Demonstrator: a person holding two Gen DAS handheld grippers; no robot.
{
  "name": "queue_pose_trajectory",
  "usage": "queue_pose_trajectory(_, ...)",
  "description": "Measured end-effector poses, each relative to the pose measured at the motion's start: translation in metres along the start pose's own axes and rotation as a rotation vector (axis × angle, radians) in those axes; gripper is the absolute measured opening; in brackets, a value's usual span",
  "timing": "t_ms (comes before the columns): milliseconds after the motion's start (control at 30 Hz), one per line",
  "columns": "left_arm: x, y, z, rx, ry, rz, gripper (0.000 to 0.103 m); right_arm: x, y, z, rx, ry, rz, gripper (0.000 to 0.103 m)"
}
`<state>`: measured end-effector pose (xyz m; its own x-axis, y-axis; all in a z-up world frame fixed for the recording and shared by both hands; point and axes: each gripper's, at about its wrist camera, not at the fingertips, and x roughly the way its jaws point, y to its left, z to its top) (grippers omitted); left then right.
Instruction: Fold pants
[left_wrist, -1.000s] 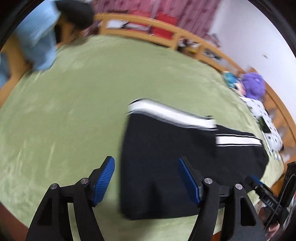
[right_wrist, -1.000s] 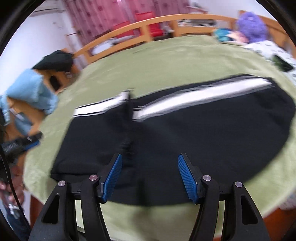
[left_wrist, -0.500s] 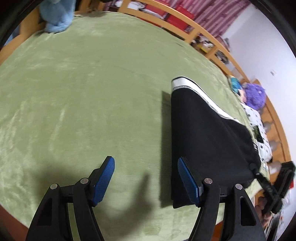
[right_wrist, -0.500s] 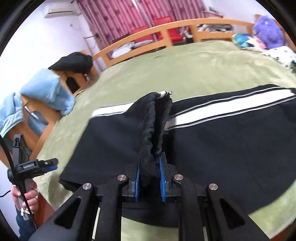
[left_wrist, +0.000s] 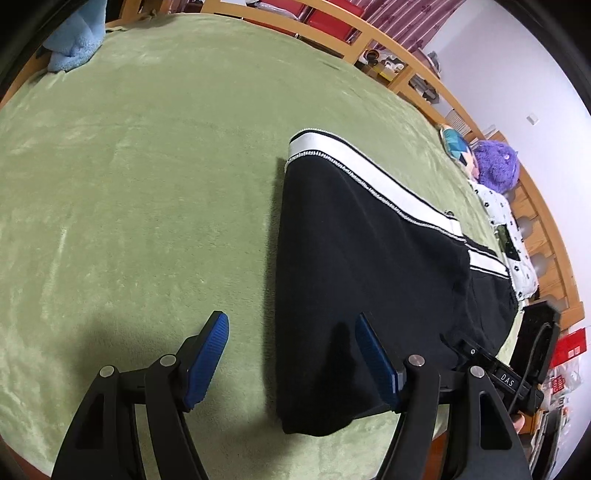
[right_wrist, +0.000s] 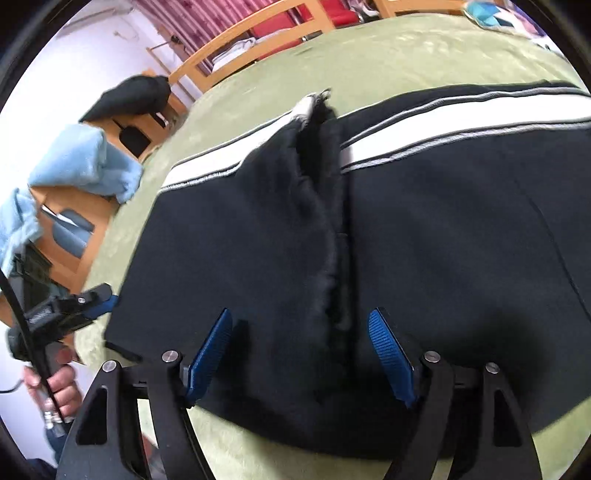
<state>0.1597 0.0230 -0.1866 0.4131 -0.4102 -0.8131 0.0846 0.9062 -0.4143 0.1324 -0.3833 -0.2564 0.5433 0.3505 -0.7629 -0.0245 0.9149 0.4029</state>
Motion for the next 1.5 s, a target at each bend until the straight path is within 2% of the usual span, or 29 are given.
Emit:
queue_pose_trajectory(33, 0.000, 0.001, 0.000, -0.003, 0.000, 0.000, 0.069, 0.001, 0.004, -0.002, -0.018, -0.001, 0.022, 0.069)
queue_pose_trajectory(67, 0.001, 0.000, 0.000, -0.009, 0.000, 0.000, 0.069, 0.007, 0.012, 0.000, -0.031, 0.009, 0.046, 0.052)
queue_pose_trajectory(100, 0.001, 0.000, 0.001, -0.014, 0.001, 0.001, 0.069, 0.012, 0.018, 0.002, -0.039, 0.010, 0.035, 0.022)
queue_pose_trajectory(133, 0.001, 0.000, 0.001, -0.015, 0.001, 0.002, 0.069, 0.014, 0.021, 0.004, -0.044, 0.011, 0.047, 0.022)
queue_pose_trajectory(167, 0.000, -0.001, 0.002, -0.012, -0.002, 0.002, 0.069, 0.006, 0.021, 0.008, -0.031, -0.026, 0.061, 0.020)
queue_pose_trajectory(233, -0.005, -0.003, 0.003, 0.006, -0.012, 0.000, 0.069, -0.028, 0.016, 0.018, -0.023, -0.124, 0.071, 0.019)
queue_pose_trajectory(300, -0.010, -0.006, 0.003, 0.024, -0.029, -0.014, 0.069, -0.055, 0.010, 0.022, -0.022, -0.176, 0.066, 0.016)
queue_pose_trajectory(367, -0.011, -0.010, 0.003, 0.031, -0.033, -0.032, 0.069, -0.069, -0.002, 0.020, -0.021, -0.193, 0.022, 0.016)
queue_pose_trajectory(433, -0.006, -0.015, 0.004, 0.031, -0.026, -0.067, 0.070, -0.056, -0.016, 0.013, -0.029, -0.123, -0.022, 0.020)
queue_pose_trajectory(500, 0.004, -0.020, 0.004, 0.028, -0.003, -0.096, 0.070, -0.023, -0.029, -0.003, 0.017, -0.001, -0.048, 0.032)
queue_pose_trajectory(567, 0.016, -0.027, 0.004, 0.034, 0.024, -0.096, 0.070, -0.025, -0.026, -0.015, -0.021, -0.046, -0.052, 0.037)
queue_pose_trajectory(600, 0.020, -0.028, 0.003, 0.037, 0.031, -0.086, 0.070, -0.027, -0.024, -0.017, -0.042, -0.045, -0.050, 0.045)
queue_pose_trajectory(633, 0.027, -0.029, 0.003, 0.036, 0.041, -0.066, 0.070, -0.033, -0.023, -0.017, -0.051, -0.031, -0.049, 0.047)
queue_pose_trajectory(700, 0.042, -0.028, 0.002, 0.031, 0.070, -0.045, 0.070, -0.044, -0.028, -0.017, -0.016, -0.050, -0.052, 0.049)
queue_pose_trajectory(767, 0.054, -0.025, -0.002, 0.028, 0.093, -0.064, 0.070, -0.050, -0.036, -0.017, 0.012, -0.041, -0.029, 0.050)
queue_pose_trajectory(800, 0.056, -0.027, -0.004, 0.030, 0.083, -0.065, 0.073, -0.054, -0.040, -0.020, 0.018, -0.039, -0.024, 0.050)
queue_pose_trajectory(900, 0.062, -0.037, -0.002, 0.064, 0.027, -0.050, 0.073, -0.052, -0.041, -0.025, 0.023, -0.044, -0.034, 0.054)
queue_pose_trajectory(967, 0.065, -0.038, 0.003, 0.038, 0.006, -0.045, 0.062, -0.050, -0.039, -0.030, 0.005, -0.051, -0.056, 0.057)
queue_pose_trajectory(1033, 0.064, -0.037, 0.009, 0.018, 0.010, -0.062, 0.037, -0.045, -0.031, -0.031, -0.035, -0.043, -0.098, 0.057)
queue_pose_trajectory(1100, 0.057, -0.036, 0.014, 0.020, 0.006, -0.099, 0.018, -0.060, -0.032, -0.030, -0.052, -0.048, -0.109, 0.050)
queue_pose_trajectory(1133, 0.052, -0.035, 0.016, 0.023, 0.000, -0.117, 0.017, -0.070, -0.037, -0.031, -0.039, -0.071, -0.110, 0.049)
queue_pose_trajectory(1200, 0.050, -0.030, 0.018, 0.012, 0.010, -0.129, 0.016, -0.101, -0.062, -0.035, 0.030, -0.148, -0.126, 0.055)
queue_pose_trajectory(1300, 0.058, -0.020, 0.019, -0.024, 0.049, -0.147, 0.019, -0.142, -0.119, -0.037, 0.176, -0.236, -0.316, 0.066)
queue_pose_trajectory(1333, 0.059, -0.020, 0.019, -0.026, 0.054, -0.142, 0.025, -0.149, -0.139, -0.037, 0.233, -0.242, -0.361, 0.066)
queue_pose_trajectory(1433, 0.063, -0.023, 0.021, -0.011, 0.057, -0.113, 0.031, -0.157, -0.192, -0.039, 0.401, -0.245, -0.413, 0.067)
queue_pose_trajectory(1500, 0.066, -0.027, 0.022, -0.001, 0.057, -0.095, 0.034, -0.156, -0.219, -0.040, 0.462, -0.243, -0.443, 0.067)
